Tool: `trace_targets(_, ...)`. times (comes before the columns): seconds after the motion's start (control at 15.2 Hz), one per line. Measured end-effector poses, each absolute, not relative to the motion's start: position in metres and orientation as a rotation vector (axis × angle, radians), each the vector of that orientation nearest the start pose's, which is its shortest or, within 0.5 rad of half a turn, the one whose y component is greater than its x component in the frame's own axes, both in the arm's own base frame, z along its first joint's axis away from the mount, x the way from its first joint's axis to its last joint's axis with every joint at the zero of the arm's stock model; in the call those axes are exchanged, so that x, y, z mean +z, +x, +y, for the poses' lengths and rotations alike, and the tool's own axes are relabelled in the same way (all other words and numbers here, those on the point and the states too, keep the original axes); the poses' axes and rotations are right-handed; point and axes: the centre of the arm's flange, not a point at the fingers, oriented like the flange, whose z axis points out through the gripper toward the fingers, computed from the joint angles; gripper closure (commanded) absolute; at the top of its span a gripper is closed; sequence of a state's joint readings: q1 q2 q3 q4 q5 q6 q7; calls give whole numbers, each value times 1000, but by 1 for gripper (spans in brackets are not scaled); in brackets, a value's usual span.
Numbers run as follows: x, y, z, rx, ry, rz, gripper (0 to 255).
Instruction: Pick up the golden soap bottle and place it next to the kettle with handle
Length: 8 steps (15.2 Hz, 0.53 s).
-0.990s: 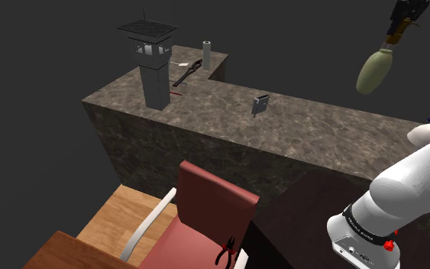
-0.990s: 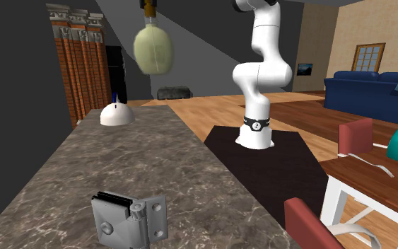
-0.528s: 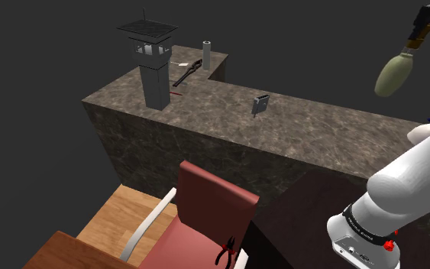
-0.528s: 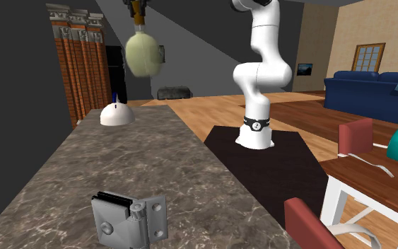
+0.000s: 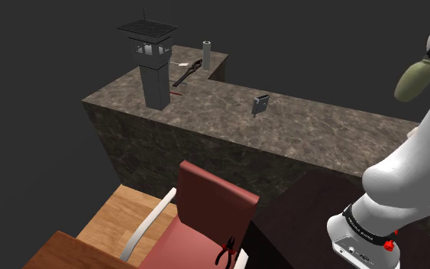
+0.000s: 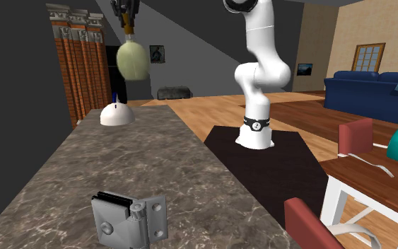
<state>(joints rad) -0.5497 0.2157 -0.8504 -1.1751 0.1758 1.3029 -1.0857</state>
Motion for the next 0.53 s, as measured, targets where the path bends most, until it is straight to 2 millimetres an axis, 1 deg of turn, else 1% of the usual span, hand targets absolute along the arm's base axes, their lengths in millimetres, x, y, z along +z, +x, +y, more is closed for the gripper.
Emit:
trace_targets(0.13,690,167,-560,-2,-3095,403,255)
trace_targets(0.2,692,160,-569,-2,-3096,403,255)
trace_targets(0.33,687,147,-594,-1,-3096,399,255)
trace_targets(0.4,686,136,-602,0,-3096,400,255)
trace_targets(0.53,675,130,-614,-2,-3095,399,255)
